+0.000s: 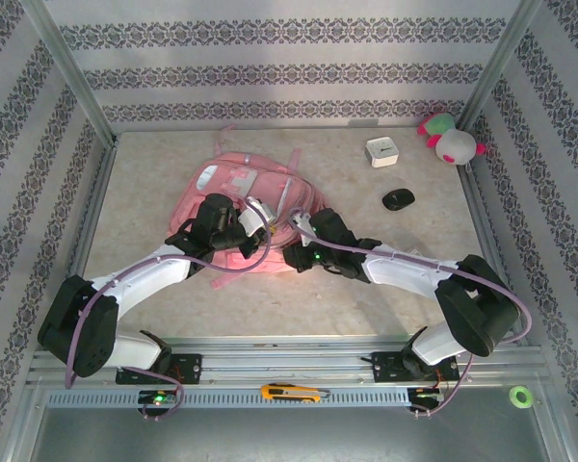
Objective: Pack books, pencil case, and school supplies into a backpack
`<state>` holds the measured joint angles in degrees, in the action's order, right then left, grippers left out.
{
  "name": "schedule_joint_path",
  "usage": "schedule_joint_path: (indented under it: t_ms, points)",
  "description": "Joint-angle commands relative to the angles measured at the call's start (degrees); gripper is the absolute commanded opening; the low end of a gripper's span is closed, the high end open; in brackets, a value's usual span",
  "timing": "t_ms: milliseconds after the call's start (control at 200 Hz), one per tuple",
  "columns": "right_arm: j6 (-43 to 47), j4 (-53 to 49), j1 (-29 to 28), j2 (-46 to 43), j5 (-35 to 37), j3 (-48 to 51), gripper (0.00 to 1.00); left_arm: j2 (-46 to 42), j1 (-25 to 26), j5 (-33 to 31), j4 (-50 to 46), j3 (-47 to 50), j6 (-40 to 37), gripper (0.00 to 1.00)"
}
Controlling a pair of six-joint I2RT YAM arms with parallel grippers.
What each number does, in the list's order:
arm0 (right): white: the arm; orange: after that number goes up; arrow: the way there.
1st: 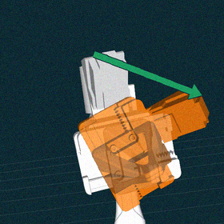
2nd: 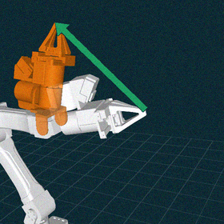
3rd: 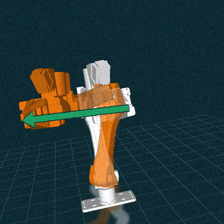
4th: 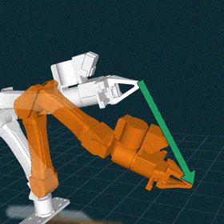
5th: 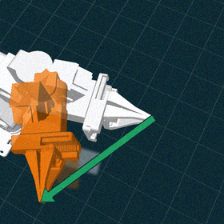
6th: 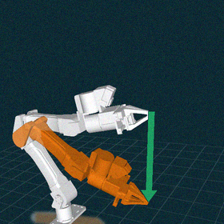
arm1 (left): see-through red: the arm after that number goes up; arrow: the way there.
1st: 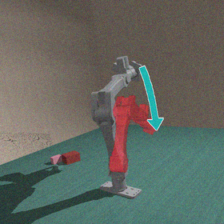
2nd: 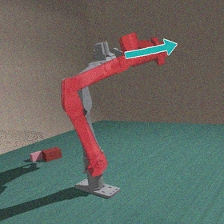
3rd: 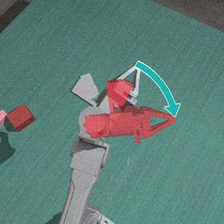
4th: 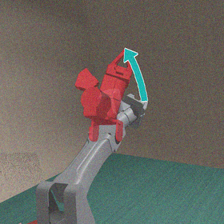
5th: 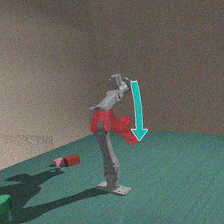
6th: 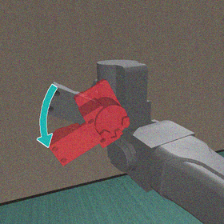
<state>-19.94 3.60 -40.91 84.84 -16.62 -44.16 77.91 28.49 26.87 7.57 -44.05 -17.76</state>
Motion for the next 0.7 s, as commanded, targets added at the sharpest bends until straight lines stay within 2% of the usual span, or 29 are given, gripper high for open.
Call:
schedule_joint_path:
  t_ms: [0,115,210,385,440,490,545,605,695]
  points:
    - [-2.9,-3.6,2.4,-3.5,5.0,1.0,0.06,-1.9,-1.1,2.2,0.8,-2.2,0.0,0.00]
    - [-3.2,-5.1,5.9,-7.3,3.9,2.8,0.00,-2.4,-1.7,0.4,-3.7,-2.7,-2.6,0.00]
    - [-1.3,-7.6,8.4,-8.4,1.0,2.0,0.00,-2.2,-2.0,-1.5,-7.7,-3.7,-4.4,0.00]
    - [3.0,-12.0,9.0,-6.8,-5.7,-1.4,0.00,-1.1,-2.1,-4.2,-12.3,-5.8,-6.0,0.00]
    - [2.8,-11.9,8.8,-6.1,-7.4,-1.7,0.00,-1.1,-2.1,-4.5,-13.2,-6.4,-5.0,0.07]
    - [2.2,-11.9,8.2,-5.7,-7.8,-1.8,0.00,-1.9,-2.1,-4.7,-13.9,-6.6,-2.8,0.23]
    - [1.1,-11.8,7.1,-5.7,-7.5,-1.7,0.00,-3.7,-2.1,-6.1,-14.6,-6.5,3.4,0.40]
    - [-0.3,-11.3,5.5,-6.0,-6.9,-1.1,0.00,-6.8,-2.1,-11.0,-14.8,-5.6,17.1,0.53]
    - [-3.1,-9.7,3.2,-6.6,-5.0,0.4,0.00,-13.1,-2.1,-21.0,-19.3,-2.7,38.0,0.60]
